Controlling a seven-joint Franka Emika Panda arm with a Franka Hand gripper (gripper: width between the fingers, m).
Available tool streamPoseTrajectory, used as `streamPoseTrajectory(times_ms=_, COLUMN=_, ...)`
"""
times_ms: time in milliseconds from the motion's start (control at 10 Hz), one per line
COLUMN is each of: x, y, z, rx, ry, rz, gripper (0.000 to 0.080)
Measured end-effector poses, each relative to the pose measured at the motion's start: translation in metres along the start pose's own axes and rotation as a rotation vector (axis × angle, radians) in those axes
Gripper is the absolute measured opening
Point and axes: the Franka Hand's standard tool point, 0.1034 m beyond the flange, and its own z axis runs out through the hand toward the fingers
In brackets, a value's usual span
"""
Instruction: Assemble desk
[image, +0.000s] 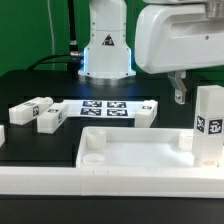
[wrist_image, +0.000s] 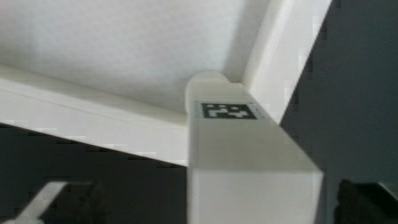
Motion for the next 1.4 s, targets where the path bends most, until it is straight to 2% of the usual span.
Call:
streamPoseTrajectory(times_ms=200, x=0.0001, y=-0.0008, z=0.0000, rx=0.001, ry=0.000, rz=-0.002, gripper=0.0386)
streamPoseTrajectory(times_ms=300, x=0.0002, y=-0.0009, z=-0.0001, rx=0.001, ry=0.000, rz=-0.002, gripper=0.0386)
streamPoseTrajectory(times_ms=400, x=0.0002, y=-0.0010, z=0.0000, rx=0.001, ry=0.000, rz=0.003, gripper=0.0289)
streamPoseTrajectory(times_ms=600, x=0.0002, y=-0.0011, z=0.0000, rx=0.002, ry=0.000, rz=0.030, gripper=0.0289)
streamPoseTrajectory(times_ms=1100, x=0.0002, y=-0.0017, z=0.0000, rx=0.003, ry=0.000, rz=0.350, gripper=0.0291)
streamPoseTrajectory(times_ms=1300, x=-0.0005, y=-0.0003, z=0.0004, rx=0.024, ry=-0.005, rz=0.576, gripper=0.0291)
streamPoseTrajectory(times_ms=1400, x=-0.0013, y=-0.0025, z=0.0014, rx=0.023, ry=-0.008, rz=0.662, gripper=0.0291)
